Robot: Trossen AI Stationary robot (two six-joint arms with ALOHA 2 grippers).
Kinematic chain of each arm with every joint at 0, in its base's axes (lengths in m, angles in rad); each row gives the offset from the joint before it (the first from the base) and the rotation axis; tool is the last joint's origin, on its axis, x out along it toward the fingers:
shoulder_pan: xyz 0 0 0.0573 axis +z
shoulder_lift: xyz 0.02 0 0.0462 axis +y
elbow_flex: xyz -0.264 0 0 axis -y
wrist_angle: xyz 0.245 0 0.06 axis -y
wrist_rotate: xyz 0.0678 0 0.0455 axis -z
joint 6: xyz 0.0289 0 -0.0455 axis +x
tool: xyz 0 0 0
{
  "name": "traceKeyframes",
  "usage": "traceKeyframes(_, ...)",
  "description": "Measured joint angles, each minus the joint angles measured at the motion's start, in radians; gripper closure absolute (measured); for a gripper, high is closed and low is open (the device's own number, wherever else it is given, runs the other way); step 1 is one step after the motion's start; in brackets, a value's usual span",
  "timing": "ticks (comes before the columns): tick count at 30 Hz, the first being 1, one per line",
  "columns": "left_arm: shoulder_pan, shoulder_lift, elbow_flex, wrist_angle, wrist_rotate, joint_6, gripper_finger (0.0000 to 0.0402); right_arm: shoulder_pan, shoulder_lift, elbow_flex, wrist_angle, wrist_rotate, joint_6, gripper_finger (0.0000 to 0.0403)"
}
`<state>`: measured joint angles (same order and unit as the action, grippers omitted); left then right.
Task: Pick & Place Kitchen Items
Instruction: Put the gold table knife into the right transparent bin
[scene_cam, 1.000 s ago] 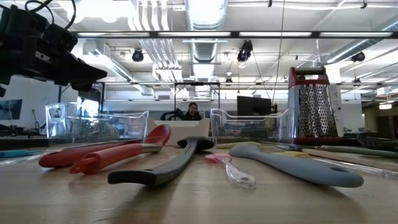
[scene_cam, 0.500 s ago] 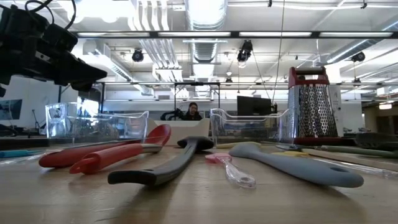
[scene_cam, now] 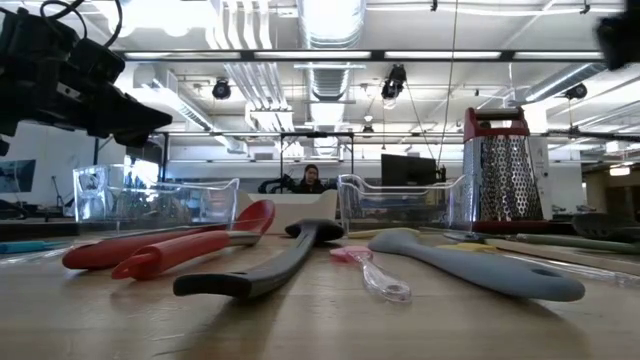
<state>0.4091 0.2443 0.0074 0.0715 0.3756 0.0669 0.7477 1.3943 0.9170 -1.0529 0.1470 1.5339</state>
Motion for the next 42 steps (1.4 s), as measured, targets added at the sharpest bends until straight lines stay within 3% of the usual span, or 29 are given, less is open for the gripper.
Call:
traceKeyframes(8, 0.0, 0.0, 0.0, 0.0, 0.0, 0.0, 0.0392, -0.362, -0.11, 0.056, -0.076, 0.158, -0.5, 0.0376)
traceKeyframes(19, 0.0, 0.0, 0.0, -0.001, 0.0, 0.0, 0.0392, -0.849, -0.133, 0.227, 0.005, 0.193, -1.144, 0.0376)
traceKeyframes(31, 0.0, 0.0, 0.0, -0.001, 0.0, 0.0, 0.0392, -1.205, 0.142, 0.543, 0.095, 0.109, -1.636, 0.0376)
traceKeyframes(38, 0.0, 0.0, 0.0, -0.001, 0.0, 0.0, 0.0392, -1.348, 0.318, 0.697, 0.089, -0.039, -1.776, 0.0376)
traceKeyframes(42, 0.0, 0.0, 0.0, -0.001, 0.0, 0.0, 0.0392, -1.399, 0.397, 0.731, 0.063, -0.053, -1.823, 0.0376)
